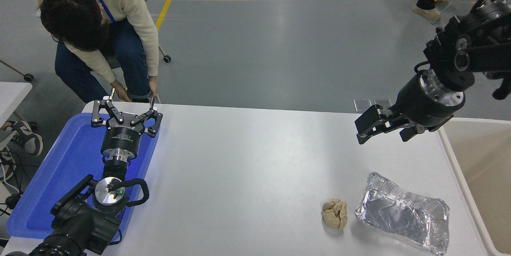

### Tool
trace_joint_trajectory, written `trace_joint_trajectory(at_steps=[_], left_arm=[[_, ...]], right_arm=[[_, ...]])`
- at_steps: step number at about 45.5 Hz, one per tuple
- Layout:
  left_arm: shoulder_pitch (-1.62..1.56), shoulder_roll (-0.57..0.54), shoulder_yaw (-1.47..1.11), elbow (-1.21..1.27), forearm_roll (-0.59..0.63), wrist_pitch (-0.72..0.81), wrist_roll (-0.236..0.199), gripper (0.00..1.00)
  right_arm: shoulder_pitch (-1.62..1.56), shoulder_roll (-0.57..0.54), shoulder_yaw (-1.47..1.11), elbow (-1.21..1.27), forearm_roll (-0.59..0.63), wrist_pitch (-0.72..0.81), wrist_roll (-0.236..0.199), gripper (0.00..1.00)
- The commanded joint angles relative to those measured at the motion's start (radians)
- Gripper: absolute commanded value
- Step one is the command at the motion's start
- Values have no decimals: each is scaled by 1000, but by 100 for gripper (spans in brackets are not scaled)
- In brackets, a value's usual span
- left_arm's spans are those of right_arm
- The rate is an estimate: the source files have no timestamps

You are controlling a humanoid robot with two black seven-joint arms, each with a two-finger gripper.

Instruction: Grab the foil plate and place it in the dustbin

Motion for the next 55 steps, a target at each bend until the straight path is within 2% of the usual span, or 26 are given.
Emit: trace_joint_trajectory(at_steps=[1,35,46,55], left_arm=[[0,-2,0,0,0,0,0,100],[0,0,0,0,0,0,-2,100],[0,0,0,0,0,0,0,100],[0,0,0,0,0,0,0,100]], right_arm=[[-5,2,0,-4,-1,-2,0,100],[-16,-4,-2,-1,-6,-5,1,100],[-21,-71,-17,4,-30,-5,1,100],[-110,-151,-20,-18,-107,-14,0,100]])
